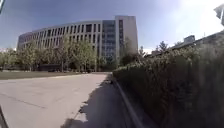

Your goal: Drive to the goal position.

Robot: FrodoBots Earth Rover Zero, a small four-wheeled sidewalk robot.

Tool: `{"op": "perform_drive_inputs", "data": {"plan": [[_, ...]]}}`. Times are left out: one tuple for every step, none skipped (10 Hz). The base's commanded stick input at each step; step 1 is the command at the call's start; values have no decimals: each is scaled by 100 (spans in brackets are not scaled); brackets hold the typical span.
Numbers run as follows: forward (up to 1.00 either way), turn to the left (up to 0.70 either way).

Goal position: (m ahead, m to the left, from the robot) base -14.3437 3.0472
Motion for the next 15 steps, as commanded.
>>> {"op": "perform_drive_inputs", "data": {"plan": [[0, 0], [0, 0], [0, 0], [0, 0], [11, 0], [44, 0], [42, 0], [39, 21], [38, 54], [38, 77], [38, 76], [38, 76], [38, 76], [38, 76], [38, 76]]}}
